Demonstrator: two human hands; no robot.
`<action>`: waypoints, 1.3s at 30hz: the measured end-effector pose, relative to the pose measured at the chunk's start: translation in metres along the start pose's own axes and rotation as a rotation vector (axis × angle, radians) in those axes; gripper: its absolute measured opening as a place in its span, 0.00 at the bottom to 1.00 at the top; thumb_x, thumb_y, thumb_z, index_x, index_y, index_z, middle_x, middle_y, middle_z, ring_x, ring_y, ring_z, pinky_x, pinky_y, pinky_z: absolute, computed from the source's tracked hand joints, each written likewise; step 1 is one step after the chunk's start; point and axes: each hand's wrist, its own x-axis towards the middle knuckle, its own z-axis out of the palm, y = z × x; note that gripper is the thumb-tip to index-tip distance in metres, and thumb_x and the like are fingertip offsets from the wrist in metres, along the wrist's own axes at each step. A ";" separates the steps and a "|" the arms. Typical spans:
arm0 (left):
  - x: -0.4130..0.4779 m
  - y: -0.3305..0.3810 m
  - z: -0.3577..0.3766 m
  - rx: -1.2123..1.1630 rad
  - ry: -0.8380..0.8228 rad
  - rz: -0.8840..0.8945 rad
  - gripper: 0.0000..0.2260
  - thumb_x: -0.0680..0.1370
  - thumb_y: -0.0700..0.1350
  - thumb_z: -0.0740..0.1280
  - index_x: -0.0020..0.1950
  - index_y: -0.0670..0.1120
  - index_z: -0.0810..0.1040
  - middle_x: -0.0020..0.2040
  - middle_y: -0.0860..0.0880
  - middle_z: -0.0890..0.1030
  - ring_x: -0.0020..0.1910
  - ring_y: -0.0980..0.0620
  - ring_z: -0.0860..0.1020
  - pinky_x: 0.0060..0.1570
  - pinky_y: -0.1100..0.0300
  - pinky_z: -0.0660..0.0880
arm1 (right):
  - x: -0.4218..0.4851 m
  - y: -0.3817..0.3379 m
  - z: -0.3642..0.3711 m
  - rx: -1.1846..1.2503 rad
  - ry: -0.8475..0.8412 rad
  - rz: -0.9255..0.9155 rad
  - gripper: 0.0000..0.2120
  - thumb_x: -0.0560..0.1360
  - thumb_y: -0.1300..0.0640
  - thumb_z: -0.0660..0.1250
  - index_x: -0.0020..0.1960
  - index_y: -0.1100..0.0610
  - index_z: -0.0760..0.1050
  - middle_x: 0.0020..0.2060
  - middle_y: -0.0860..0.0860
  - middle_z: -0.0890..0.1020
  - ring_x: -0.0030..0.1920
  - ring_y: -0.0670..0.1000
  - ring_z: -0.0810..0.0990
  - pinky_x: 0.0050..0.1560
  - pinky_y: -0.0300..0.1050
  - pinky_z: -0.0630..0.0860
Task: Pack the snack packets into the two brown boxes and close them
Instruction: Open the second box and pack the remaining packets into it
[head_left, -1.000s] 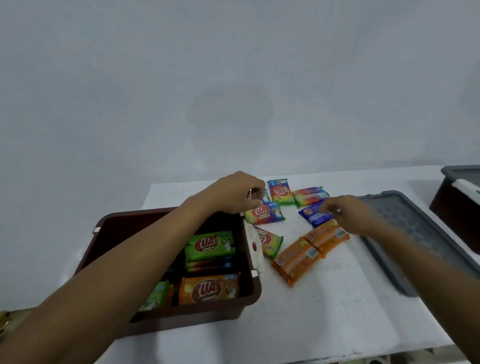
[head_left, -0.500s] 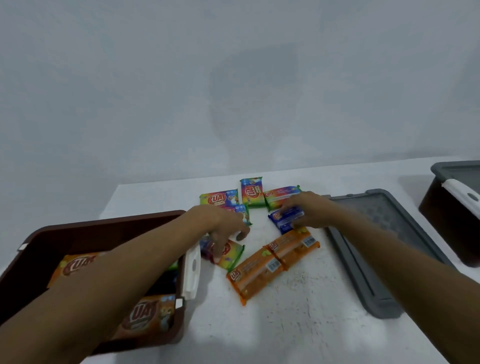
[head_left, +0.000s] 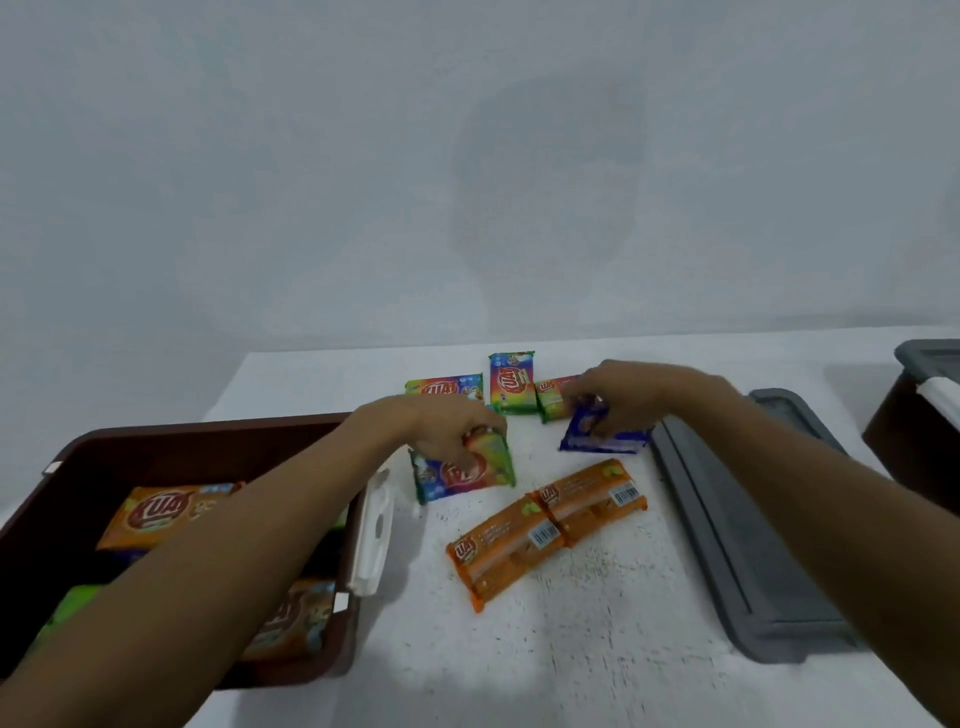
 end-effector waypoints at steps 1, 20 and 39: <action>-0.004 0.001 -0.004 -0.063 0.067 0.007 0.19 0.75 0.47 0.71 0.65 0.50 0.72 0.58 0.50 0.78 0.54 0.50 0.78 0.49 0.55 0.78 | -0.007 0.003 -0.009 0.030 0.019 0.003 0.13 0.72 0.56 0.73 0.54 0.49 0.73 0.51 0.47 0.79 0.50 0.50 0.77 0.50 0.48 0.77; -0.162 -0.059 -0.015 -1.125 0.712 -0.269 0.11 0.73 0.33 0.68 0.43 0.47 0.70 0.43 0.42 0.78 0.40 0.47 0.82 0.32 0.59 0.75 | -0.039 -0.121 -0.022 1.370 0.411 -0.108 0.09 0.76 0.72 0.63 0.45 0.60 0.72 0.46 0.55 0.82 0.55 0.53 0.81 0.36 0.45 0.82; -0.272 -0.142 0.060 -0.369 0.621 -0.304 0.10 0.72 0.42 0.73 0.40 0.50 0.73 0.46 0.51 0.81 0.46 0.50 0.81 0.43 0.51 0.79 | 0.038 -0.284 -0.008 0.884 0.338 -0.088 0.09 0.74 0.73 0.64 0.45 0.61 0.76 0.51 0.55 0.82 0.55 0.54 0.82 0.49 0.58 0.82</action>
